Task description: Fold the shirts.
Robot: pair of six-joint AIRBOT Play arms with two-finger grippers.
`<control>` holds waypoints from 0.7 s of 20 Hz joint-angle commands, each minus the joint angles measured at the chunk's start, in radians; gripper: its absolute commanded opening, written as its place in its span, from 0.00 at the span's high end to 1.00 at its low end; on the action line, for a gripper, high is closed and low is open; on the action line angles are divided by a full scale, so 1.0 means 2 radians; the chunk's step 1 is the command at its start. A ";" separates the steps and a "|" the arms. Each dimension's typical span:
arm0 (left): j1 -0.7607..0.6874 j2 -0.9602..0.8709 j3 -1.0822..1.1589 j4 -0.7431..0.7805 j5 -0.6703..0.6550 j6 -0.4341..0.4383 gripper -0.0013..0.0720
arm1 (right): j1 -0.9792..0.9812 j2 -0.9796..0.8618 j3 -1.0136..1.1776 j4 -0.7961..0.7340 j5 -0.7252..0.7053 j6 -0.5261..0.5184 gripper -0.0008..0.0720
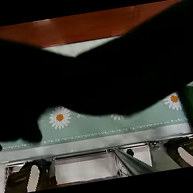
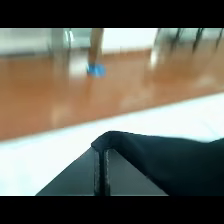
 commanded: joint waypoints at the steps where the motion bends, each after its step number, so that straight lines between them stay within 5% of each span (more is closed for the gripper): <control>1: 0.003 0.049 -0.135 0.011 -0.061 -0.038 0.95 | 0.000 0.038 -0.122 -0.011 0.013 0.015 0.96; 4: 0.002 0.048 -0.298 -0.015 -0.065 -0.038 0.95 | 0.000 0.030 -0.265 -0.020 -0.047 0.018 0.96; 8: -0.016 -0.012 -0.435 -0.021 0.069 -0.032 0.95 | -0.027 -0.063 -0.362 -0.087 -0.125 0.051 0.96; 14: -0.089 -0.207 -0.400 -0.059 0.274 0.002 0.95 | -0.134 -0.263 -0.326 0.103 -0.213 0.000 0.96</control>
